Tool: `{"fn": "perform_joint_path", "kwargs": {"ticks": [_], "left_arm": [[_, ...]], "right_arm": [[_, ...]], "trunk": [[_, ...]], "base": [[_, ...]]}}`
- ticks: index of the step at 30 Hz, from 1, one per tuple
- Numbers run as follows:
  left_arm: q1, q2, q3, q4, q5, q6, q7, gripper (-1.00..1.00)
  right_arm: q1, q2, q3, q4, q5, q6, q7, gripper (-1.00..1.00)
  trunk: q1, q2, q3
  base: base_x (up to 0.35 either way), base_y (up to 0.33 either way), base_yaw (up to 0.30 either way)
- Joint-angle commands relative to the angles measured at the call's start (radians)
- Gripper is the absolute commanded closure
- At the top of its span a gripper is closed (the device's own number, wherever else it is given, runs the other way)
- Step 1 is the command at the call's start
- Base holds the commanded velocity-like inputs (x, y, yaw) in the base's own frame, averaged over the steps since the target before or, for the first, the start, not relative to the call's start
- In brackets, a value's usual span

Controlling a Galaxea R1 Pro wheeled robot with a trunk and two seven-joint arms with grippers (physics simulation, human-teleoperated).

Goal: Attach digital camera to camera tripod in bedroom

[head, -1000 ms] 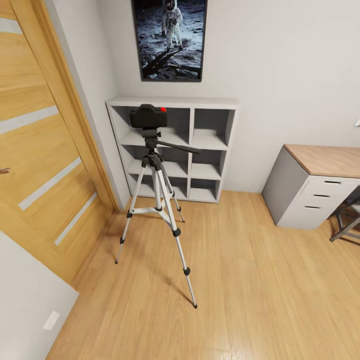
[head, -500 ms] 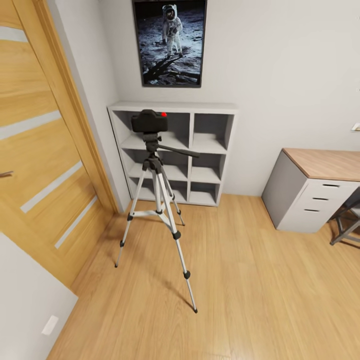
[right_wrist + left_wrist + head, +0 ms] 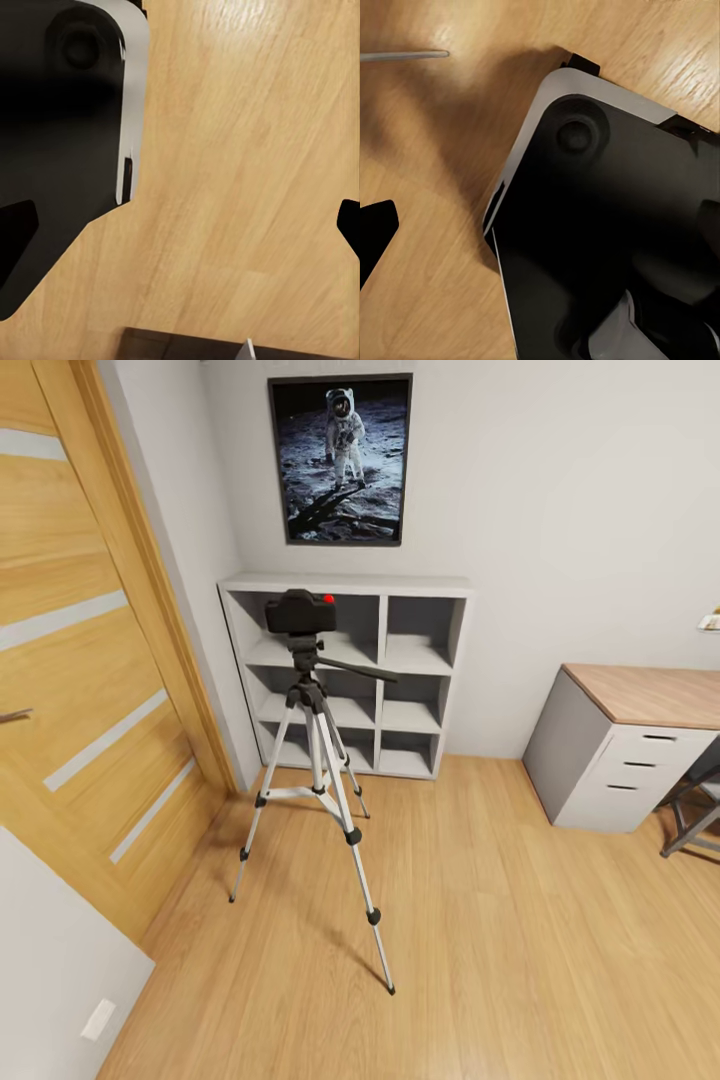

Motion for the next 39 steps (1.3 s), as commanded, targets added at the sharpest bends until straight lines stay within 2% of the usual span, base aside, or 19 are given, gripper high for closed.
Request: {"fn": "perform_joint_path", "kwargs": {"ticks": [1,5,6,8,14,20,39], "left_arm": [[-0.001,0.000,-0.008,-0.002,0.007,0.003,0.004,-1.00],[-0.001,0.000,-0.008,-0.002,0.008,0.003,0.004,-1.00],[-0.001,0.000,-0.008,-0.001,0.008,0.003,0.004,-1.00],[-0.001,0.000,-0.008,-0.001,0.008,0.003,0.004,-1.00],[0.000,0.000,-0.008,-0.001,0.008,0.003,0.004,-1.00],[-0.001,0.000,-0.008,-0.002,0.007,0.003,0.004,-1.00],[-0.001,0.000,-0.008,-0.001,0.007,0.003,0.004,-1.00]], "right_arm": [[-0.002,0.000,0.003,0.003,0.009,-0.007,-0.001,-1.00],[-0.002,0.001,0.007,0.003,0.016,-0.005,-0.007,-1.00],[-0.002,0.002,0.009,0.003,0.055,-0.005,-0.013,-1.00],[-0.001,0.004,0.009,0.003,0.080,-0.005,-0.014,-1.00],[0.007,0.014,0.008,0.003,0.202,-0.006,-0.028,-1.00],[0.008,0.015,0.008,0.003,0.215,-0.005,-0.029,-1.00],[0.008,0.015,0.009,0.003,0.216,-0.002,-0.029,-1.00]], "trunk": [[0.001,-0.002,0.000],[0.001,-0.002,0.006],[0.001,-0.002,0.008],[0.001,-0.002,0.011],[0.001,-0.002,0.021],[0.001,-0.002,0.030],[0.001,-0.002,0.061]], "base": [[0.000,0.000,0.000],[0.000,0.000,0.000],[0.000,0.000,0.000],[0.000,0.000,0.000],[0.000,0.000,0.000],[0.000,0.000,0.000],[0.000,0.000,0.000]]}}
